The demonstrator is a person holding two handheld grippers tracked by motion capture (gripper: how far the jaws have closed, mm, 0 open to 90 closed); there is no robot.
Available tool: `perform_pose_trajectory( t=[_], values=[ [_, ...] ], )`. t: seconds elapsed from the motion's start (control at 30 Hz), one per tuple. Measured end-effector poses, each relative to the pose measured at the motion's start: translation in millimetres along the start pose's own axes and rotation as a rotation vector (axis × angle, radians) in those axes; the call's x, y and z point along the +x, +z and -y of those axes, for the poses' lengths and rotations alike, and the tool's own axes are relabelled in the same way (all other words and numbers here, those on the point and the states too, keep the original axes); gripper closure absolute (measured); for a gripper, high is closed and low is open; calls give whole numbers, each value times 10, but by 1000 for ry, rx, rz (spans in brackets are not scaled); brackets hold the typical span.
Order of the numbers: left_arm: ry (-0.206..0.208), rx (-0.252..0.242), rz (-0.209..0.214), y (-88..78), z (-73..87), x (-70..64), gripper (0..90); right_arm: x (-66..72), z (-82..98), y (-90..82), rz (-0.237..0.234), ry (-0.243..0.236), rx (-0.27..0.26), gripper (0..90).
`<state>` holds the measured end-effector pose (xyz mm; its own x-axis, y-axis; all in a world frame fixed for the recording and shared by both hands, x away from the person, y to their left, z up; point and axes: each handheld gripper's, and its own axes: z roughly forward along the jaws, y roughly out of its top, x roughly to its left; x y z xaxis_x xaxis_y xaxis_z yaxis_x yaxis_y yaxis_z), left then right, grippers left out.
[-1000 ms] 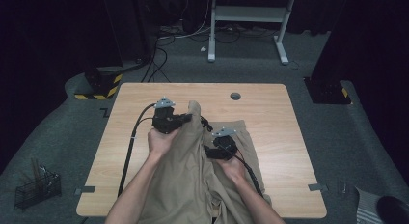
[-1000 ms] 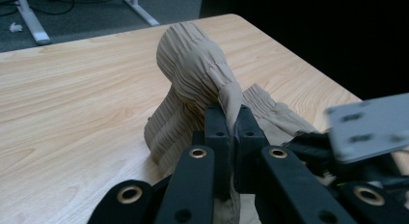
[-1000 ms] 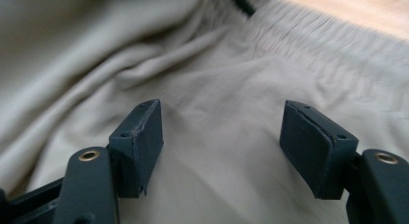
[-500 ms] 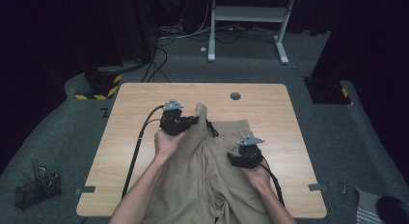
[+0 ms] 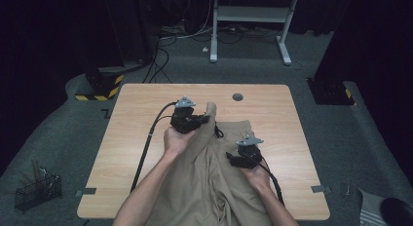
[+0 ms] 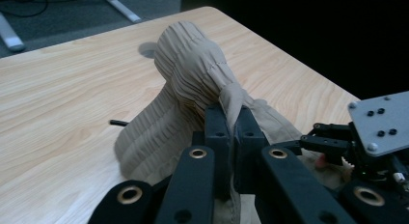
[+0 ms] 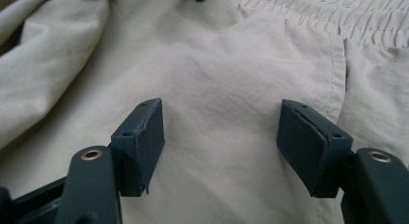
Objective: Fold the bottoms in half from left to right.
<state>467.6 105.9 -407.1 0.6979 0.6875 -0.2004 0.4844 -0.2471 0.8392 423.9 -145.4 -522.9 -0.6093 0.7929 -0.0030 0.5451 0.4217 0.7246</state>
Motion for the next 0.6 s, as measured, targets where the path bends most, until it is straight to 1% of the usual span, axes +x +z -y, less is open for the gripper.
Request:
perform_pose_trajectory(
  t=[0.07,0.1,0.13,0.17,0.2,0.23,0.27,0.3,0.33,0.37,0.4,0.43,0.47,0.5,0.57,0.6],
  values=[
    [-2,9,3,55,20,-7,874,4,-4,-26,3,10,11,341],
    [-8,14,3,74,34,1,874,12,-3,-60,1,17,-2,341],
    [-8,14,3,74,34,1,874,12,-3,-60,1,17,-2,341],
    [-24,13,7,90,54,32,874,55,-13,-142,-25,16,-47,347],
    [-24,13,7,90,54,32,874,55,-13,-142,-25,16,-47,347],
    [-34,8,15,97,52,57,874,90,-34,-161,-44,5,-58,346],
    [-34,9,14,103,46,71,874,147,-71,-145,-76,-10,-47,341],
    [-34,11,10,107,42,89,874,187,-94,-114,-86,-34,-33,337],
    [-42,7,11,104,46,97,874,240,-115,-58,-80,-61,-13,332],
    [-40,1,10,89,54,96,874,278,-122,3,-73,-78,2,331],
    [-36,-5,10,71,63,87,875,310,-115,60,-78,-70,13,328],
    [-33,-8,8,63,67,81,874,355,-99,107,-69,-72,6,317],
    [-23,-6,3,54,68,80,875,377,-102,117,-62,-80,0,321],
    [-21,-5,-2,49,64,88,874,395,-119,135,-62,-77,1,320],
    [-36,-16,-7,6,28,141,875,456,-201,220,-58,-71,4,318],
    [-31,-17,-15,-16,7,154,875,487,-234,261,-54,-74,0,318]
  ],
)
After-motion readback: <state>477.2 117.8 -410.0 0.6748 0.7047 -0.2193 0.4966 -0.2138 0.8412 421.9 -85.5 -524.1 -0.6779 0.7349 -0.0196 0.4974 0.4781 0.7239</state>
